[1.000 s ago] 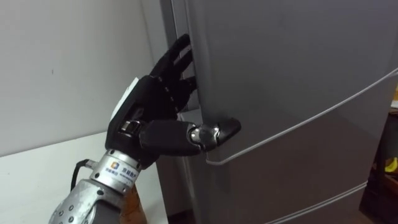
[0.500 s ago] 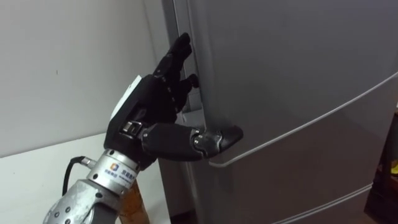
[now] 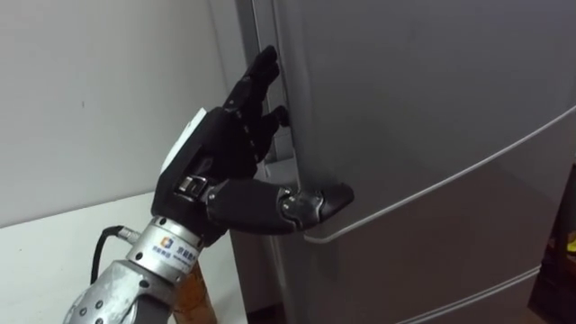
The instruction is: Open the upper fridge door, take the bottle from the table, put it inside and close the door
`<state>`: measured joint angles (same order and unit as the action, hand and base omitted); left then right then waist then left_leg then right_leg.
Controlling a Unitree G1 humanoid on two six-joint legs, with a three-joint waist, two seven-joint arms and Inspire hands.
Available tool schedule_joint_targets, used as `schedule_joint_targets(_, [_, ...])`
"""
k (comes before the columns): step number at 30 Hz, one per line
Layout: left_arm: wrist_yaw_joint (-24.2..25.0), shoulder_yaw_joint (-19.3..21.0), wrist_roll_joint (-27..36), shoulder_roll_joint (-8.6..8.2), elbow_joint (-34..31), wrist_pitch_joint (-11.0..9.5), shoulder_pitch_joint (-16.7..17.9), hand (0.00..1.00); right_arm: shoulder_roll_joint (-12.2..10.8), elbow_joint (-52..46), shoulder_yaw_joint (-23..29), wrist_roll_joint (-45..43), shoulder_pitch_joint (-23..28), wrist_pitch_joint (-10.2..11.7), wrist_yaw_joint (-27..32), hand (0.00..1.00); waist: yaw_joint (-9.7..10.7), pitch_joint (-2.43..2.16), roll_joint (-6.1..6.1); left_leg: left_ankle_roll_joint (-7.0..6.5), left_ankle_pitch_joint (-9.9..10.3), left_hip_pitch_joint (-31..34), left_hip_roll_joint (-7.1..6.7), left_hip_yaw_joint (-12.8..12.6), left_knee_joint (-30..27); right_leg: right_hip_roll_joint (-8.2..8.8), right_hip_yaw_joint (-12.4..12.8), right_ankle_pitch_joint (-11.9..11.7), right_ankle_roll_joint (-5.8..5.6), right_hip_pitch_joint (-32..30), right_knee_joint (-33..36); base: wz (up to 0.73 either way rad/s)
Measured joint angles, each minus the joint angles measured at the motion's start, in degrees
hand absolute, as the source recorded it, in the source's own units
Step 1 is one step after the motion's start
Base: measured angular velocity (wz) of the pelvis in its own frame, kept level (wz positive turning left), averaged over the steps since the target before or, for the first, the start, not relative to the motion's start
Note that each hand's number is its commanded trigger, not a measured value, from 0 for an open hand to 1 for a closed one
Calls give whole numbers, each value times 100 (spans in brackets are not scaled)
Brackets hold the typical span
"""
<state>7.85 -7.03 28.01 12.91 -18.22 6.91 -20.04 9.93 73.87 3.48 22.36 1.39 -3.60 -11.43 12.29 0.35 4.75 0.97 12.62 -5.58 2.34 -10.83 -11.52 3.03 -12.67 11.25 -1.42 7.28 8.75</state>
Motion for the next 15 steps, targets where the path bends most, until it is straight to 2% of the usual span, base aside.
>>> schedule_joint_targets(15, [1, -217, -69, -215, -4, -159, 44, 0, 82, -13, -448, 215, -31, 65, 69, 0, -16, 3, 13, -4, -1, 40, -11, -15, -30, 33, -71, -11, -16, -5, -9, 2])
